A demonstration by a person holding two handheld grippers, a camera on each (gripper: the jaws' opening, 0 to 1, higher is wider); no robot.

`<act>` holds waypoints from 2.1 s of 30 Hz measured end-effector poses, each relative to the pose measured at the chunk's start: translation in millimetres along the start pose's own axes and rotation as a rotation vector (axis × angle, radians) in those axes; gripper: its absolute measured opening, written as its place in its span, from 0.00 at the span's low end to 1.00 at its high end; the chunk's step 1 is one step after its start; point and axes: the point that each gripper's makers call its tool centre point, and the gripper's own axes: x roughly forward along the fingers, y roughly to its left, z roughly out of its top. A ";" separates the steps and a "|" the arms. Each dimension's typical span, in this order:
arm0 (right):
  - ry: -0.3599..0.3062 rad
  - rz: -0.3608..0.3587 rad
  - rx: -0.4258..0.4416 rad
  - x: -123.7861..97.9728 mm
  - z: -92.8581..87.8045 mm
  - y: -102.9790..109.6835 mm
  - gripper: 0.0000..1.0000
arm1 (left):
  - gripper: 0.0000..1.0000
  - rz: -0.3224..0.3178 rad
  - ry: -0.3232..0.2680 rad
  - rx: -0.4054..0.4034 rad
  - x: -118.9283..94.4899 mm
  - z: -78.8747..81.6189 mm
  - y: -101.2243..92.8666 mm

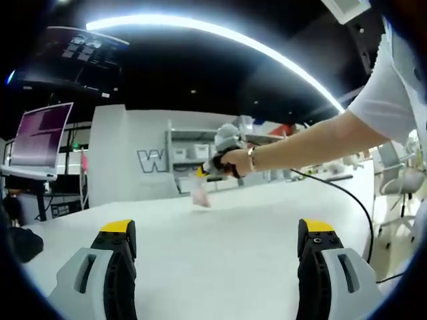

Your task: Open the resealable bag by pulling the two sides of the seal apart until the entire bag opening is separated and visibly accessible.

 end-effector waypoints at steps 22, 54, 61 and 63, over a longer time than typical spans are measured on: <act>0.019 -0.027 -0.039 18.6 3.5 -9.3 0.00 | 0.99 -0.004 -0.006 -0.027 1.1 1.3 3.0; 0.058 -0.042 -0.100 34.4 -11.8 -5.3 0.00 | 0.99 -0.009 -0.018 -0.031 -0.9 3.3 1.4; 0.077 -0.007 -0.095 39.7 -22.1 4.6 0.00 | 0.99 -0.010 -0.022 -0.029 -1.6 4.0 0.7; 0.080 -0.001 -0.092 40.3 -23.7 6.4 0.00 | 0.99 -0.010 -0.019 -0.024 -1.6 3.3 0.2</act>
